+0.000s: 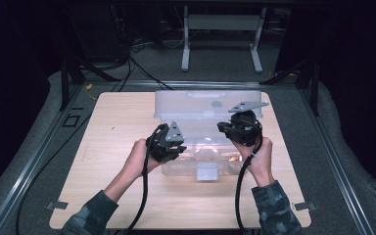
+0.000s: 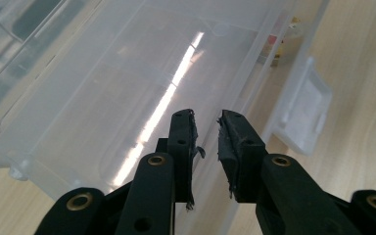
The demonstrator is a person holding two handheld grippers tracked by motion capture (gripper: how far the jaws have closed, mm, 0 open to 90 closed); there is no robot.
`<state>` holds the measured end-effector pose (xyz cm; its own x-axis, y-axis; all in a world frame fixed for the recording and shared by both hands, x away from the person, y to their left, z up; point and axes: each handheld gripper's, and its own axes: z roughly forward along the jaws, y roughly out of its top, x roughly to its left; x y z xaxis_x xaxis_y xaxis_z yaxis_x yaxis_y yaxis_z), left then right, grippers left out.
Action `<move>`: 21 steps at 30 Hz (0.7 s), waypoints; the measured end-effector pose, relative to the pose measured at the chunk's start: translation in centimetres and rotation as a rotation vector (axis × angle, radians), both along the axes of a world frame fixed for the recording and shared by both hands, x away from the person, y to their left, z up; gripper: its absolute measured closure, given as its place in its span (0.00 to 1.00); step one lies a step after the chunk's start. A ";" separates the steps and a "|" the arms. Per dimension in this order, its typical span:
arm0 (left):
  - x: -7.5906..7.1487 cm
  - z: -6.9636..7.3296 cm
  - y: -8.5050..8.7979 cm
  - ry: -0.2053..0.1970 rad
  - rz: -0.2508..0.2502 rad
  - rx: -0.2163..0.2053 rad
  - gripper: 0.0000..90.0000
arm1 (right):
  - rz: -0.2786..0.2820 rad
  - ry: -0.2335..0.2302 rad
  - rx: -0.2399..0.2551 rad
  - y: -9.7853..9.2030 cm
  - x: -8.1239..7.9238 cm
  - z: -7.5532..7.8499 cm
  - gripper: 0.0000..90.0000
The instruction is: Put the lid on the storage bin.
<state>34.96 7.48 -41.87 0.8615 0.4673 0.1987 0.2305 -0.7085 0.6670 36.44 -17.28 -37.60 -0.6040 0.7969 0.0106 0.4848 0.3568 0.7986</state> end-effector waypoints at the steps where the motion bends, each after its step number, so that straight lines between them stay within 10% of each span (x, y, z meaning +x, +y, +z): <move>1: -0.2 -0.2 0.0 -0.011 0.006 0.011 0.83 | 0.021 0.034 0.004 0.5 0.4 -0.1 1.00; 21: -3.2 1.4 4.0 0.033 0.043 -0.096 0.31 | -0.030 0.053 0.005 0.1 -0.9 -2.1 1.00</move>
<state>31.71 11.46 -40.42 0.8455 0.5195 0.1236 0.2821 -0.6310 0.7227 35.55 -17.14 -39.74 -0.5781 0.8147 0.0460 0.5371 0.3375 0.7731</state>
